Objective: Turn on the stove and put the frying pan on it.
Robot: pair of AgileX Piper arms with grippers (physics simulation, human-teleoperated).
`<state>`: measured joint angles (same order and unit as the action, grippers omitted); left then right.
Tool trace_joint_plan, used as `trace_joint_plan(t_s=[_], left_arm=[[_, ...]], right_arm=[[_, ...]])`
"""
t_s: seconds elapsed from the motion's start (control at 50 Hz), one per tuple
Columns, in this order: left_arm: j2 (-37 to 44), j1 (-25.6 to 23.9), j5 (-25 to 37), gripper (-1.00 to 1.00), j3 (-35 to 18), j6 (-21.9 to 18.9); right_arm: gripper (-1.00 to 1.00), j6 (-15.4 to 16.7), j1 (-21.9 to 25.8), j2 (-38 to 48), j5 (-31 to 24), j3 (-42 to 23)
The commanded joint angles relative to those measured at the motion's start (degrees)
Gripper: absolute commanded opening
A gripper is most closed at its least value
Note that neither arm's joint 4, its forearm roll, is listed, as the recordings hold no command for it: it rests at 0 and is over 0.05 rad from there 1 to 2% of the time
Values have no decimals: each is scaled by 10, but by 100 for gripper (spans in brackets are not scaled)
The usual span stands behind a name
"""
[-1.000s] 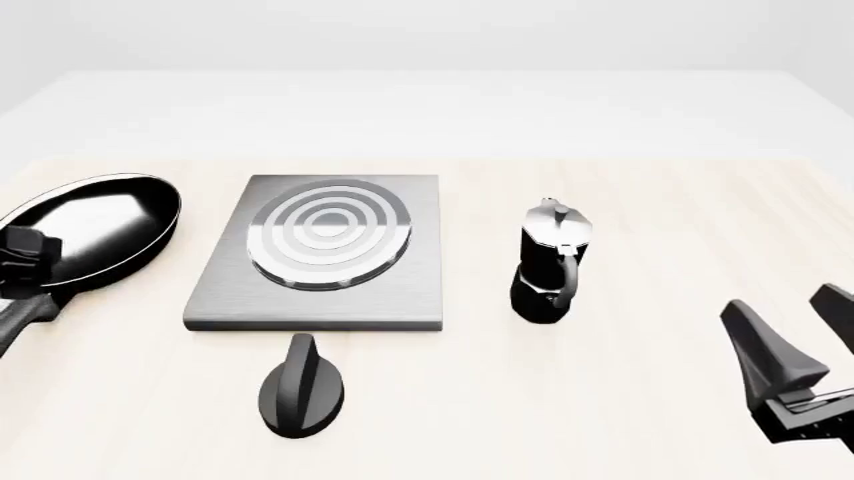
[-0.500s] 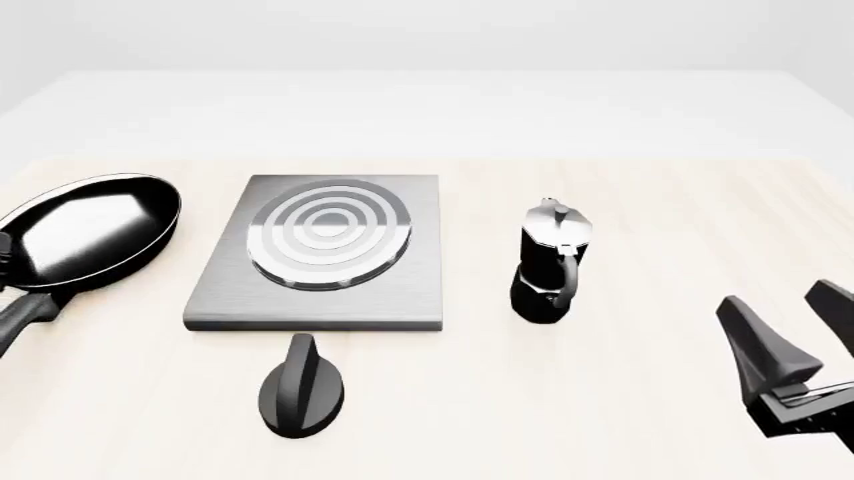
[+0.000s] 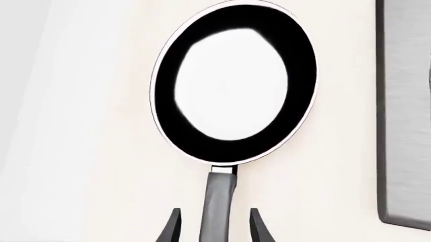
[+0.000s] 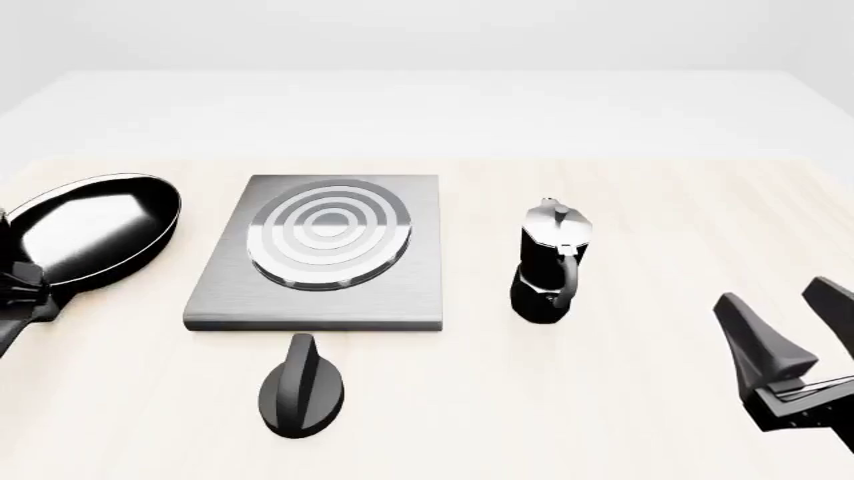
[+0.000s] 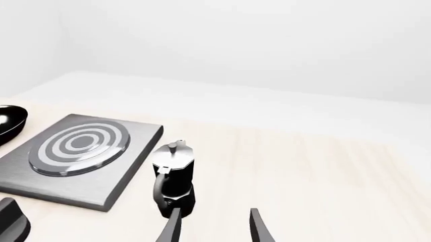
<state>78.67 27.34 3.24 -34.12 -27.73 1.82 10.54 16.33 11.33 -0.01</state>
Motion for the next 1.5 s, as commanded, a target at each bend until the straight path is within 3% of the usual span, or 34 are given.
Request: trace_joint_plan(t_s=[0.02,0.2,0.38,0.72,0.74,1.0,1.32,1.5], left_arm=[[83,6,-67,100,4,-11],[192,19,-140,100,-18,-22],[244,25,-180,100,-18,-27],[250,20,-206,100,6,-30],[243,19,-207,-100,9,-31],[160,0,-164,-100,18,-15],[-38,-60,-4,-100,3,29],[-80,-93,47,-100,-16,40]], right_arm=[[100,3,0,22,18,0],[100,6,-1,43,36,0],[100,9,1,65,54,0],[100,10,1,60,50,0],[100,11,1,59,49,0],[100,9,1,48,40,0],[100,7,2,42,37,0],[100,8,3,39,37,0]])
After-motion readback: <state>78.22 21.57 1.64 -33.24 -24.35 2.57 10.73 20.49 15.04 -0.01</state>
